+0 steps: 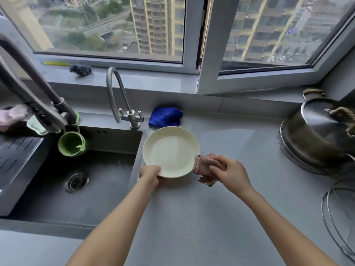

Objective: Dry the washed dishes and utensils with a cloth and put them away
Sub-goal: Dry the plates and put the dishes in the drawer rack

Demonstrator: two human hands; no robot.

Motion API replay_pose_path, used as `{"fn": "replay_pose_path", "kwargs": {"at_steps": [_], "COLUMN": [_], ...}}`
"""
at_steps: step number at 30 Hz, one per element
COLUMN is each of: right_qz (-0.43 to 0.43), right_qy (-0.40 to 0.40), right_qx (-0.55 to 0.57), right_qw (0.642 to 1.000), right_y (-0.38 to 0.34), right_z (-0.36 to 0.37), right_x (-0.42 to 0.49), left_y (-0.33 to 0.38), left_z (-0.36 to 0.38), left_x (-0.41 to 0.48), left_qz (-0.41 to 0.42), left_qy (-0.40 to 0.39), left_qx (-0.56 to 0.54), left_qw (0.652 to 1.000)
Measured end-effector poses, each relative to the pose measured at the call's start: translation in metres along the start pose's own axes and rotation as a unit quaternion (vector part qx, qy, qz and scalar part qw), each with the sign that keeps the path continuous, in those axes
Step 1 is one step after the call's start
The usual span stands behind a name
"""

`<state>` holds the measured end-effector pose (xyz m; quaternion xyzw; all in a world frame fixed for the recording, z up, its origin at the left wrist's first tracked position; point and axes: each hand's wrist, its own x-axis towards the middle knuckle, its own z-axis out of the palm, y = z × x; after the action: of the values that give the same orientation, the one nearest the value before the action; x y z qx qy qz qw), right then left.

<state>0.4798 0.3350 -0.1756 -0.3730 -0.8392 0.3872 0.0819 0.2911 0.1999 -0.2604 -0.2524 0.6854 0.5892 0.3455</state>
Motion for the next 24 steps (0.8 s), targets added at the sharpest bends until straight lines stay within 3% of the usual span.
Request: {"fn": "replay_pose_path", "kwargs": {"at_steps": [9, 14, 19, 24], "right_qz": [0.014, 0.003, 0.002, -0.036], "right_qy": [0.037, 0.054, 0.046, 0.009], "right_qx": [-0.016, -0.024, -0.034, -0.03], "right_qw": [0.999, 0.998, 0.998, 0.999], "right_y": [-0.017, -0.038, -0.063, -0.105], "right_z": [0.009, 0.017, 0.04, 0.08], "right_x": [0.0, -0.003, -0.002, 0.003], "left_y": [0.007, 0.031, 0.056, 0.11], "left_z": [-0.043, -0.105, -0.182, -0.241], "left_x": [0.005, 0.018, 0.018, -0.005], "left_qz": [0.073, 0.068, 0.077, 0.117], "left_qy": [-0.077, -0.143, -0.16, -0.111], "left_qx": [0.056, 0.089, 0.057, 0.051], "left_qw": [0.993, 0.983, 0.982, 0.986]}}
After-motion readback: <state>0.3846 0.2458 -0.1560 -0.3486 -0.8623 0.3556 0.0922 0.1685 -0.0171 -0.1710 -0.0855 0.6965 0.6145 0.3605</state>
